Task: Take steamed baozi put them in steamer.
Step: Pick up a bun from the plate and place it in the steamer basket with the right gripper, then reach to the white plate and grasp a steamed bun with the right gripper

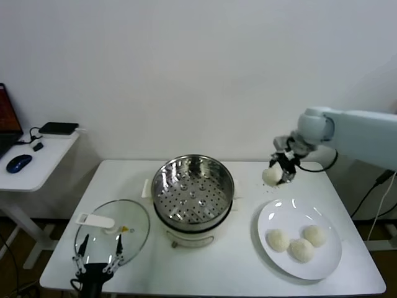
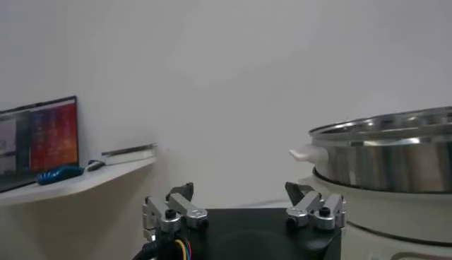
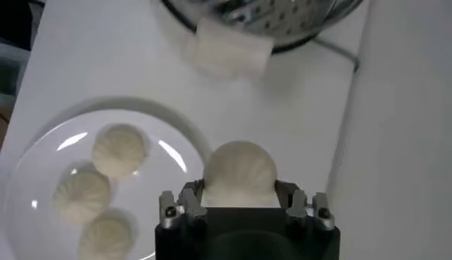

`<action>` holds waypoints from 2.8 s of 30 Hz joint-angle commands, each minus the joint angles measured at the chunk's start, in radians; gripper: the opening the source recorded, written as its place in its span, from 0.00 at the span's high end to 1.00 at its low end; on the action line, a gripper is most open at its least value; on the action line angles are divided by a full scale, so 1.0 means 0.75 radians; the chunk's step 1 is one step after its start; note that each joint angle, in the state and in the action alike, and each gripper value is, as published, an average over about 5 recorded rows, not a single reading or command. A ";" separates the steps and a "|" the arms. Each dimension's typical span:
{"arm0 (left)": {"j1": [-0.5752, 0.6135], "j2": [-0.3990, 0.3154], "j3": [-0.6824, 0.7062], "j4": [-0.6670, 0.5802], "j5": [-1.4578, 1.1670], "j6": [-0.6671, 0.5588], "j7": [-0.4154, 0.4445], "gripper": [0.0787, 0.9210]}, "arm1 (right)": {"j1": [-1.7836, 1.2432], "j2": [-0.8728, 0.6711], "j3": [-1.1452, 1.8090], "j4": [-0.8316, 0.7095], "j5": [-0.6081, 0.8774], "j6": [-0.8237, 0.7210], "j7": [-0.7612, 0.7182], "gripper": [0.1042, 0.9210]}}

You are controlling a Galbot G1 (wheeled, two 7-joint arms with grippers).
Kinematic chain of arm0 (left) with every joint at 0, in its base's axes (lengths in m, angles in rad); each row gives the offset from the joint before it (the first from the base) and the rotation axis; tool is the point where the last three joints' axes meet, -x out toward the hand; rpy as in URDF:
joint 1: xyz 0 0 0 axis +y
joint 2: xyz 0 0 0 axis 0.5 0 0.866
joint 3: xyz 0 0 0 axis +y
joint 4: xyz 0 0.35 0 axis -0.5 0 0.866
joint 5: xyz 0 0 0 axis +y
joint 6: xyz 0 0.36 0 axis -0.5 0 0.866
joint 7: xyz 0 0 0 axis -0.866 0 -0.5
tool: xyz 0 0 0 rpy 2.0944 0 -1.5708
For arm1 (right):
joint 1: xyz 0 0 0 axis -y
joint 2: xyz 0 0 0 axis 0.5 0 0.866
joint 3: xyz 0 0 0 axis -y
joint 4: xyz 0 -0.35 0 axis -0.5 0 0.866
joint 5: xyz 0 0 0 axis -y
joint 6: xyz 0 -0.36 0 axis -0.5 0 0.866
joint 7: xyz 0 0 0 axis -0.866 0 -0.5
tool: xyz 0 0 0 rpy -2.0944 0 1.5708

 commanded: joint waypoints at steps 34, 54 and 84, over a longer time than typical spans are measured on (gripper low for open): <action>-0.001 -0.030 -0.021 0.011 -0.002 -0.006 -0.009 0.12 | -0.506 0.913 0.106 -0.981 -0.502 1.316 0.060 0.31; -0.015 -0.026 -0.027 0.012 -0.003 0.006 -0.011 0.12 | -0.297 0.847 0.014 -0.906 -0.157 1.316 -0.021 0.12; 0.015 -0.006 -0.003 -0.019 -0.004 0.018 -0.010 0.12 | 0.565 0.076 -0.910 0.477 0.547 -0.257 0.202 0.12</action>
